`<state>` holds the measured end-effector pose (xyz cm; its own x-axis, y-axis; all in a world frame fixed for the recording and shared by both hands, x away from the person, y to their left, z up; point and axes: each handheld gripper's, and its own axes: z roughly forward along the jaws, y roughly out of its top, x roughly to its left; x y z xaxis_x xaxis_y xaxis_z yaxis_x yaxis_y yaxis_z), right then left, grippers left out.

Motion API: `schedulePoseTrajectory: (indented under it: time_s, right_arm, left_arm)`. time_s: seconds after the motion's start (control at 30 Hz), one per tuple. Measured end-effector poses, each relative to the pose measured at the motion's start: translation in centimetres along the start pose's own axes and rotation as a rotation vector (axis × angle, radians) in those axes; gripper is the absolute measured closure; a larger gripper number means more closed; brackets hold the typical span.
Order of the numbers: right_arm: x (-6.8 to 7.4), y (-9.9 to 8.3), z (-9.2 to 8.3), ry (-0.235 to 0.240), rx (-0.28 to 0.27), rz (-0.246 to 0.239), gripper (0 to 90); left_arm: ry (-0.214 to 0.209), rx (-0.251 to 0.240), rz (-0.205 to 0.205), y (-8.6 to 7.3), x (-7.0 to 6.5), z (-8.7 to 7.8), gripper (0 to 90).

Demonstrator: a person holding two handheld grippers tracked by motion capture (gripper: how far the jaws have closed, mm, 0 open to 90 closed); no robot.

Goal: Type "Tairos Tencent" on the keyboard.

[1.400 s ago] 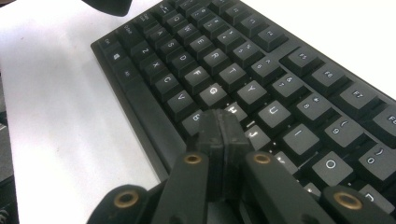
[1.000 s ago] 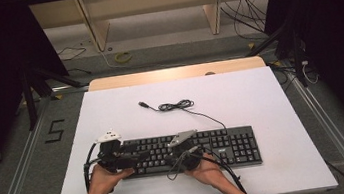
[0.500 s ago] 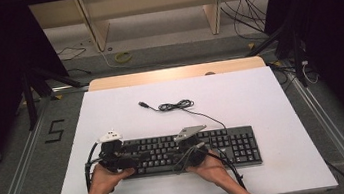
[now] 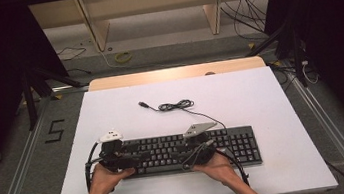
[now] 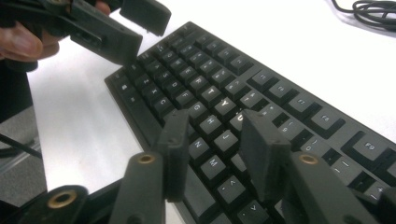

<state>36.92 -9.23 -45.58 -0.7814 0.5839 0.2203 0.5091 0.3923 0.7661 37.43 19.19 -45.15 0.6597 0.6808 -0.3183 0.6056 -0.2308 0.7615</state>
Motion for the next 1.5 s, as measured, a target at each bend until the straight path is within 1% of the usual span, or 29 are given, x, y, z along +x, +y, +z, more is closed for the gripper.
schedulePoseTrajectory:
  time_s: [0.33,0.57,0.83,0.97,1.07,1.2,1.27,1.3,1.37,1.43,1.5]
  right_arm:
    - [-0.3,-0.1,-1.0,-0.010,-0.015,0.013,51.1]
    - [-0.6,-0.3,-1.8,-0.020,-0.044,0.024,46.8]
    - [-1.0,-0.7,-2.8,-0.029,-0.067,0.043,43.9]
    - [-1.0,-0.9,-3.1,-0.033,-0.082,0.041,42.7]
    - [-1.0,-1.0,-3.4,-0.035,-0.088,0.042,42.1]
    - [-1.2,-1.2,-3.8,-0.038,-0.097,0.047,40.9]
    - [-1.2,-1.4,-4.0,-0.038,-0.098,0.051,40.3]
    - [-1.3,-1.5,-4.0,-0.039,-0.100,0.053,40.3]
    - [-1.4,-1.6,-4.2,-0.041,-0.101,0.056,40.3]
    - [-1.4,-1.7,-4.5,-0.042,-0.105,0.059,40.1]
    - [-1.4,-1.9,-4.7,-0.042,-0.109,0.059,39.6]
  left_arm:
    - [0.000,0.002,0.005,0.1,-0.1,0.2,32.7]
    - [0.000,0.004,0.009,0.2,-0.2,0.2,32.8]
    - [-0.001,0.014,0.028,0.4,-0.4,0.5,33.3]
    - [-0.002,0.017,0.037,0.6,-0.5,0.7,33.8]
    - [-0.002,0.022,0.038,0.7,-0.5,1.0,34.1]
    - [-0.001,0.036,0.051,0.9,-0.6,1.6,35.0]
    - [0.001,0.045,0.056,1.0,-0.5,2.0,36.9]
    - [-0.005,0.052,0.057,1.1,-0.5,2.1,38.8]
    - [-0.015,0.065,0.051,1.2,-0.4,2.6,45.9]
    - [0.001,0.078,0.062,1.2,-0.4,3.0,50.1]
    - [0.006,0.095,0.079,1.3,-0.5,3.4,54.2]
